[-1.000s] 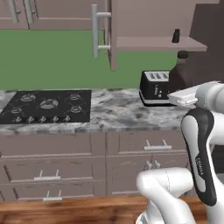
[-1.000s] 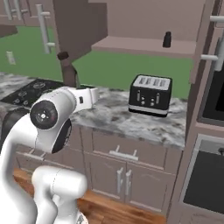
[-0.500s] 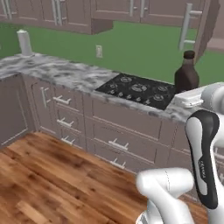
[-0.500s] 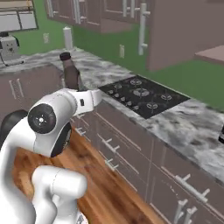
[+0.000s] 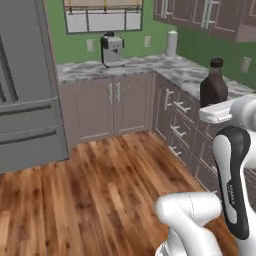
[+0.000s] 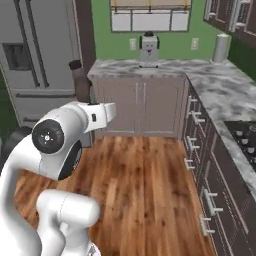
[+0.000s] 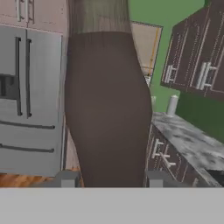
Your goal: Move the syrup bottle and shaker from the cabinet to the dining counter.
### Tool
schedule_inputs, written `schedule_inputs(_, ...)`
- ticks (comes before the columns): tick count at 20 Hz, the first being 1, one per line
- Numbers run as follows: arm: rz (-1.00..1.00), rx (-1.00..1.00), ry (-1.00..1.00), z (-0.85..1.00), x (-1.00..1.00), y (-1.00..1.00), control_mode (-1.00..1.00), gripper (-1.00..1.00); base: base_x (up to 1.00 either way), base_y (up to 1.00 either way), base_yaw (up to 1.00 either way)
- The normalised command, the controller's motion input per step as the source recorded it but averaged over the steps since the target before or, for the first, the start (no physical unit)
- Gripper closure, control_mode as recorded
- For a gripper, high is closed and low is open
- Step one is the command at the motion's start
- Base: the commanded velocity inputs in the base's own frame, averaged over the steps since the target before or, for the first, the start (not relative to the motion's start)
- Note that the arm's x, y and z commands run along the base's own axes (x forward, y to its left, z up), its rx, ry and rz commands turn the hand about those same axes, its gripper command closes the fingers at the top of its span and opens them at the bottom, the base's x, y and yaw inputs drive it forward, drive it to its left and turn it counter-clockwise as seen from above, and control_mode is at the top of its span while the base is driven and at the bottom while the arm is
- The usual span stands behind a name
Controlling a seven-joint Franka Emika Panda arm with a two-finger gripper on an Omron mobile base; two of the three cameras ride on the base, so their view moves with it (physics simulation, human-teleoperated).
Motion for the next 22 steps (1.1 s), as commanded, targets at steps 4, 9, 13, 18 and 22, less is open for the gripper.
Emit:
schedule_inputs(4,0.00,0.00,0.00,0.00,0.00,0.00,1.00,1.00,-0.10,0.28,1.00)
schedule_inputs(9,0.00,0.00,0.00,0.00,0.00,0.00,1.00,1.00,-0.02,0.40,1.00)
schedule_inputs(13,0.00,0.00,0.00,0.00,0.00,0.00,1.00,1.00,0.00,0.44,0.97)
schedule_inputs(18,0.00,0.00,0.00,0.00,0.00,0.00,1.00,1.00,0.00,0.37,0.97)
schedule_inputs(22,0.00,0.00,0.00,0.00,0.00,0.00,1.00,1.00,0.26,0.46,0.86)
